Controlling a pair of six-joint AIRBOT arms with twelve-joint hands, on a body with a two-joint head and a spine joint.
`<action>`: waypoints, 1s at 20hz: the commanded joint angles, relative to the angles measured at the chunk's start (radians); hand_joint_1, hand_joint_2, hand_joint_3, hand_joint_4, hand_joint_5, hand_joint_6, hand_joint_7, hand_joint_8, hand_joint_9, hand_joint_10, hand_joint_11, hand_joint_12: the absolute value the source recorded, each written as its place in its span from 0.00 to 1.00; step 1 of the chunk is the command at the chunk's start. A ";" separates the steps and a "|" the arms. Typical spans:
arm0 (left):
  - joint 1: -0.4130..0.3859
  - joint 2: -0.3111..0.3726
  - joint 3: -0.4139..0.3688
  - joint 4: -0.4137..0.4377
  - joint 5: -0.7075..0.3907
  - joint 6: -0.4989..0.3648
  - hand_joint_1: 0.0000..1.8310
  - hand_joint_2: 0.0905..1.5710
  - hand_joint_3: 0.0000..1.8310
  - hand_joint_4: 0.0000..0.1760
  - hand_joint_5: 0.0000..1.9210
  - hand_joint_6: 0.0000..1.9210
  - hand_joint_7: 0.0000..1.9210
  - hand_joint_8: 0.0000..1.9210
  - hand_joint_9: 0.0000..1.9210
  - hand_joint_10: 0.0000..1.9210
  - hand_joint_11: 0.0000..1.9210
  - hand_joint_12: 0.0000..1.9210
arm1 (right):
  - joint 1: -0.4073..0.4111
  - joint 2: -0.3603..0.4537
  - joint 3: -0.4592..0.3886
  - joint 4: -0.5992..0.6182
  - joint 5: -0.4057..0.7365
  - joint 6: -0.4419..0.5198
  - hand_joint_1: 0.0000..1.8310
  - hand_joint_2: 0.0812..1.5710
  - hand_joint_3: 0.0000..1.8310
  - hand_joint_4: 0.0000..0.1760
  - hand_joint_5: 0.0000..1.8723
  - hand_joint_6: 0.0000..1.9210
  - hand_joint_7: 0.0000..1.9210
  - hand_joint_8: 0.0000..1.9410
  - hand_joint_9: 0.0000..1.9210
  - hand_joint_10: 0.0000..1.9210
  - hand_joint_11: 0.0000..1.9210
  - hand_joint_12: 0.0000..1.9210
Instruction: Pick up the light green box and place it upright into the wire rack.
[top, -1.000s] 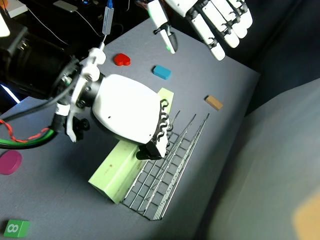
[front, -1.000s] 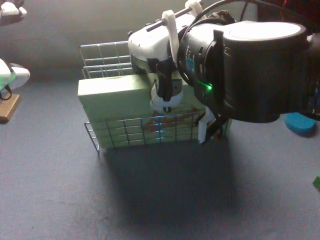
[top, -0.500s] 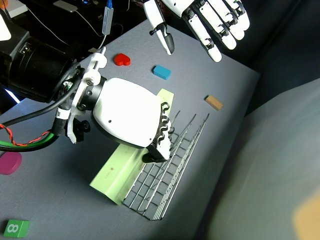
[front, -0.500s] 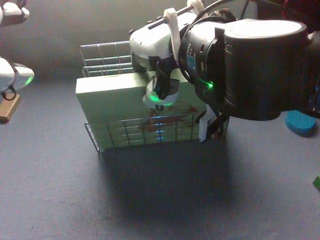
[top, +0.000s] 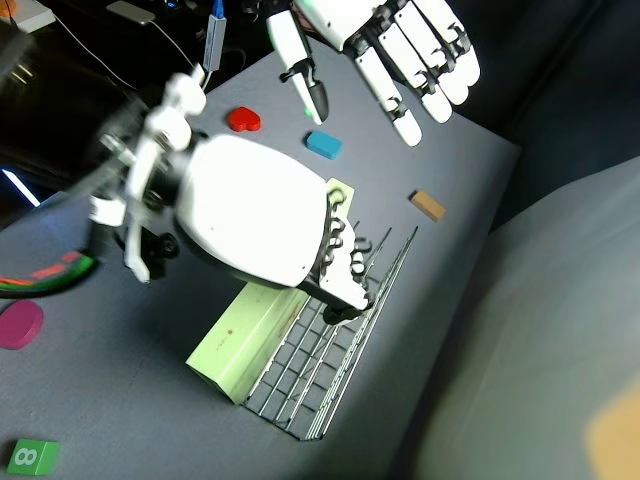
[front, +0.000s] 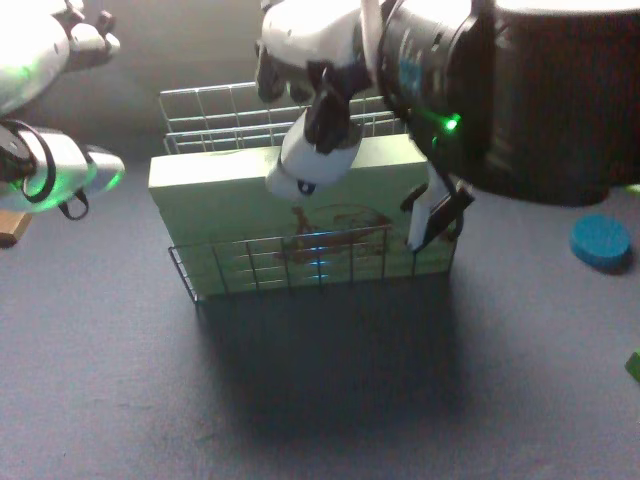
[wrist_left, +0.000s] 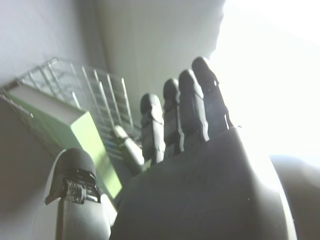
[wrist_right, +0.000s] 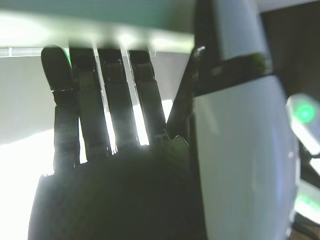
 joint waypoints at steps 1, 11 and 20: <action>-0.010 -0.005 -0.003 0.079 0.002 0.002 0.08 0.77 0.00 0.42 0.13 0.00 0.09 0.00 0.07 0.00 0.00 0.28 | 0.023 0.010 -0.015 -0.073 0.005 -0.004 0.49 0.57 0.00 0.00 0.31 0.00 0.36 0.00 0.31 0.03 0.13 0.63; -0.014 -0.076 -0.022 0.081 0.009 -0.026 0.12 0.78 0.00 0.42 0.15 0.00 0.11 0.00 0.09 0.01 0.00 0.31 | 0.095 0.364 -0.258 -0.129 0.198 0.039 0.42 0.68 0.01 0.00 0.33 0.01 0.37 0.01 0.35 0.04 0.17 0.65; -0.021 -0.128 -0.048 0.091 0.063 -0.071 0.31 0.83 0.00 0.00 0.36 0.99 0.39 0.98 0.39 0.99 0.41 0.99 | 0.105 0.643 -0.405 -0.126 0.419 0.002 0.31 0.84 0.01 0.00 0.35 1.00 0.38 1.00 0.47 1.00 0.58 1.00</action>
